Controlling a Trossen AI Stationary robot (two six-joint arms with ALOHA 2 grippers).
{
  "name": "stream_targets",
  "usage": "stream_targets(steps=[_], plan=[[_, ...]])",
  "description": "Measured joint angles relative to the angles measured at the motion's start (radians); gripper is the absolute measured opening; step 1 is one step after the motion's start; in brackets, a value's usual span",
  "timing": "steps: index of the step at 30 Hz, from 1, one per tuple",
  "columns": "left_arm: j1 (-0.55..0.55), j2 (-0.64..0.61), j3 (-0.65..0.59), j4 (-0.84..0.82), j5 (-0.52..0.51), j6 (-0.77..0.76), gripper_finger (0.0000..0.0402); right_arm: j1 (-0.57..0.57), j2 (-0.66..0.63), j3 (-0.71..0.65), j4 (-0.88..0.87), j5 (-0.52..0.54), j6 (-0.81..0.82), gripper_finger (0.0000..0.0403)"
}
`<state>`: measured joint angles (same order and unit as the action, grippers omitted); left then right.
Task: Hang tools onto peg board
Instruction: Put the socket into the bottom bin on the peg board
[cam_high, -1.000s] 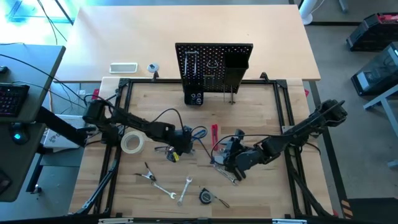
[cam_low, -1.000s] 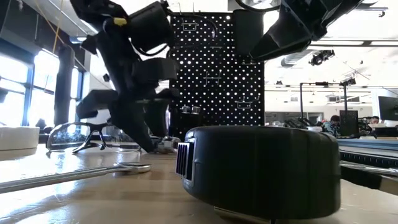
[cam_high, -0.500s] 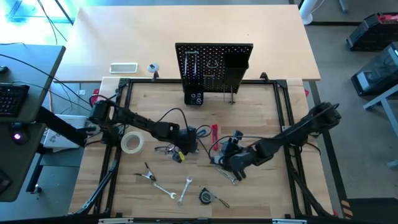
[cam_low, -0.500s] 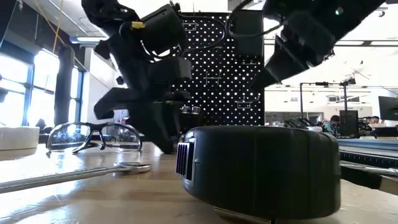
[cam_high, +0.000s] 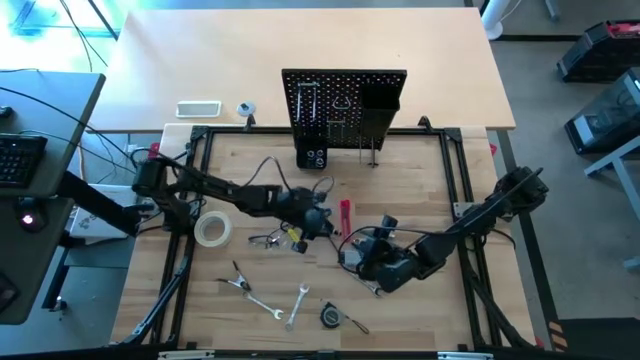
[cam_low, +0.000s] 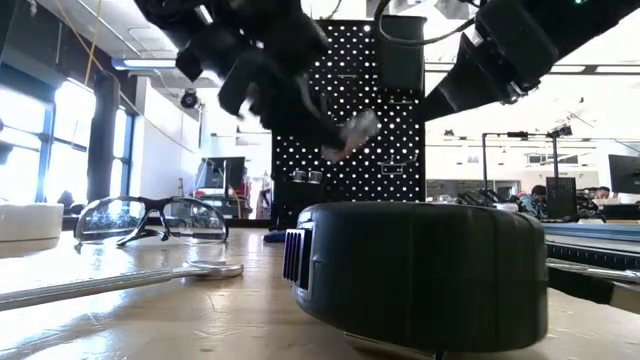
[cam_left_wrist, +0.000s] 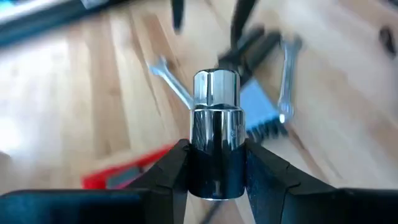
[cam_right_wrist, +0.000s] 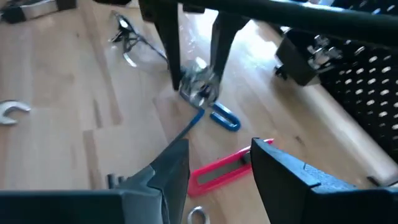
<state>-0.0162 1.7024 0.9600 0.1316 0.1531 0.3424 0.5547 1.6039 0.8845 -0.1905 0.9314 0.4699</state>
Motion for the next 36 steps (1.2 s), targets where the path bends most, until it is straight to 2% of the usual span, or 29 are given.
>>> stream_targets(steps=[4,14,20,28,36], plan=[[0.017,-0.077,0.0,0.046,0.041,0.0,0.011,0.003,-0.005,0.0,0.114,0.002,-0.098,0.0165],[0.024,-0.251,0.001,0.145,0.152,-0.003,0.011,-0.017,-0.086,0.0,0.509,-0.024,-0.526,0.0165],[0.024,-0.267,0.002,0.279,0.23,-0.071,0.011,-0.038,-0.124,0.0,0.753,-0.136,-0.744,0.0165],[0.024,-0.267,0.002,0.324,0.238,-0.106,0.011,-0.046,-0.128,0.0,0.938,-0.199,-0.887,0.0165],[0.024,-0.242,0.001,0.39,0.257,-0.131,0.011,-0.086,-0.129,0.0,0.966,-0.248,-0.875,0.0165]])
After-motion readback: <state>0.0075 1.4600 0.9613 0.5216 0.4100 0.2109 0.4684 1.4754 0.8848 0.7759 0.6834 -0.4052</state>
